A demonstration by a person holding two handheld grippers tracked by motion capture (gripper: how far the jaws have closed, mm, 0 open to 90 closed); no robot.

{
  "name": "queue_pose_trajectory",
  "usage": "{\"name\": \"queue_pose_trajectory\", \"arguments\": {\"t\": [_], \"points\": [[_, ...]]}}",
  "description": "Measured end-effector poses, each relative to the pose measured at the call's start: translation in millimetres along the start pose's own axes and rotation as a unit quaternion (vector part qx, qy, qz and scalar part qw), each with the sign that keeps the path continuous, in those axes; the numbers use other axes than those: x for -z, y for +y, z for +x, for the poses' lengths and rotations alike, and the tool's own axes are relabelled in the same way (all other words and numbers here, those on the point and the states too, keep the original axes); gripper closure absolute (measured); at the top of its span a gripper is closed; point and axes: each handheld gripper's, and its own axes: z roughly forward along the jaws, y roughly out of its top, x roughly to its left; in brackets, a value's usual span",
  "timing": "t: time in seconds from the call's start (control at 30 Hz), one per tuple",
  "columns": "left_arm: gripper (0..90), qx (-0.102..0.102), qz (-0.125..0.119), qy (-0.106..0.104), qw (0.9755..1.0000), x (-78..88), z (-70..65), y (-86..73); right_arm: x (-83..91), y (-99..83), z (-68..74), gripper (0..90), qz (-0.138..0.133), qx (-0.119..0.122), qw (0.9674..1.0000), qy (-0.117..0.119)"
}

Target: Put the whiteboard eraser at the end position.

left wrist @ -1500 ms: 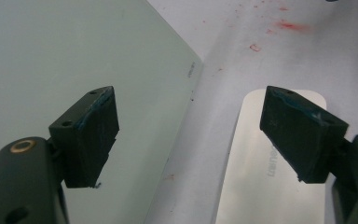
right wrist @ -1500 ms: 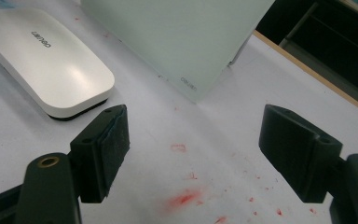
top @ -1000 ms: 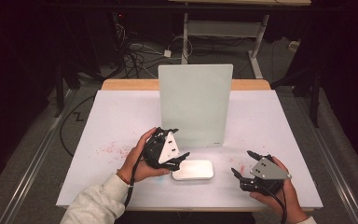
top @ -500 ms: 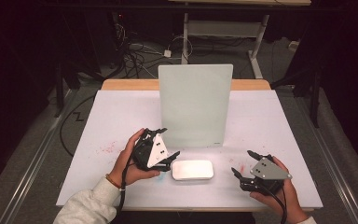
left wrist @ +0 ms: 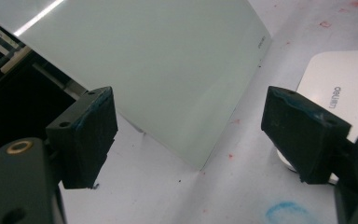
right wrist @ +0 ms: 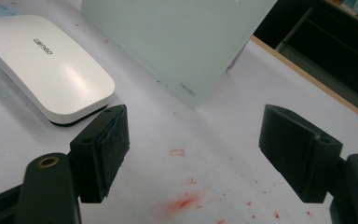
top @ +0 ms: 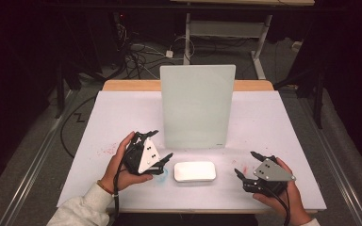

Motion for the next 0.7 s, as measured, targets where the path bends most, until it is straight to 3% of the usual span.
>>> {"name": "queue_pose_trajectory", "arguments": {"t": [0.47,0.7], "points": [[16.6,0.015,0.009,0.037,0.9992,14.3,3.1,-20.7,0.7,-0.1,-1.1,24.9,-0.002,-0.003,1.0,-0.004],[14.9,0.021,0.008,0.043,0.9988,20.3,1.2,-34.1,0.9,-0.3,-2.3,25.0,-0.003,-0.004,1.0,-0.007]]}}
